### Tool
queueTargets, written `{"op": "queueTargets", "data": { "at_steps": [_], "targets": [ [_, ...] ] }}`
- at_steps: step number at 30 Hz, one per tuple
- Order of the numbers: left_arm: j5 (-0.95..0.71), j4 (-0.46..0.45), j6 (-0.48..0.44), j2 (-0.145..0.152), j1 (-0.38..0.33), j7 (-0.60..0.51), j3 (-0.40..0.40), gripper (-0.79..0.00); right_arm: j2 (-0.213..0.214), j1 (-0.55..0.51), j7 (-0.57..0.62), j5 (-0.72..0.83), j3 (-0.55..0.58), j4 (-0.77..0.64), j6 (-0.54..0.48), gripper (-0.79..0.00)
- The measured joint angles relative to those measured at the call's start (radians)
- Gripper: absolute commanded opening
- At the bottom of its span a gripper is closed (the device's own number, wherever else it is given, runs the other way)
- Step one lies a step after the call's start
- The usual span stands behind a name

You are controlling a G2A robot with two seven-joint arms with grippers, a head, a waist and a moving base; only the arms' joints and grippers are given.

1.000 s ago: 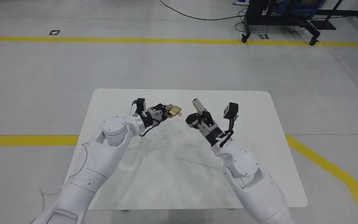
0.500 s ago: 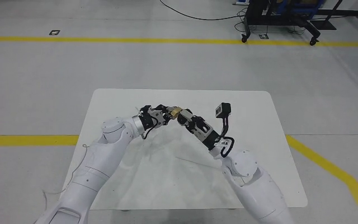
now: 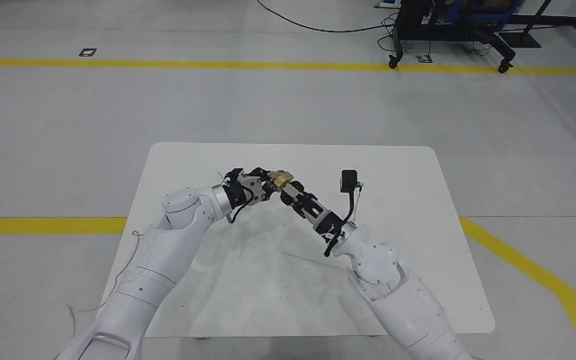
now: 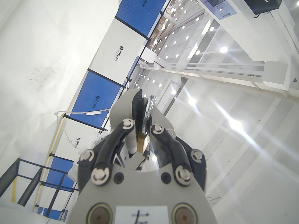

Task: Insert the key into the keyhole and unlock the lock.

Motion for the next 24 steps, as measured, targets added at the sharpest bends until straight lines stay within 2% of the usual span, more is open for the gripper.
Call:
{"op": "queueTargets", "data": {
  "at_steps": [6, 7, 9, 10, 11, 17, 21, 24],
  "targets": [
    [0.026, -0.010, -0.026, 0.000, 0.002, 0.010, -0.003, -0.785, 0.003, -0.029, 0.018, 0.098, 0.046, -0.051, -0.014, -0.785],
    [0.032, -0.012, -0.031, 0.000, 0.002, 0.012, -0.003, -0.785, 0.003, -0.035, 0.029, 0.121, 0.053, -0.058, -0.015, -0.763],
    [0.059, -0.020, -0.051, 0.000, 0.002, 0.019, -0.003, -0.785, 0.004, -0.049, 0.071, 0.194, 0.065, -0.070, -0.007, -0.563],
    [0.075, -0.024, -0.063, 0.001, 0.001, 0.022, -0.002, -0.785, 0.005, -0.053, 0.097, 0.236, 0.068, -0.072, 0.005, -0.493],
    [0.098, -0.031, -0.081, 0.001, 0.001, 0.027, -0.001, -0.785, 0.005, -0.056, 0.135, 0.295, 0.075, -0.071, 0.027, -0.468],
    [0.142, -0.065, -0.170, 0.002, 0.015, 0.022, -0.010, -0.785, 0.006, -0.061, 0.222, 0.471, 0.100, -0.043, 0.102, -0.471],
    [0.150, -0.073, -0.194, 0.002, 0.022, 0.015, -0.014, -0.785, 0.005, -0.063, 0.281, 0.582, 0.107, -0.031, 0.125, -0.483],
    [0.161, -0.080, -0.205, 0.001, 0.024, 0.003, -0.012, -0.785, 0.006, -0.059, 0.295, 0.608, 0.112, -0.022, 0.146, -0.496]
  ]
}}
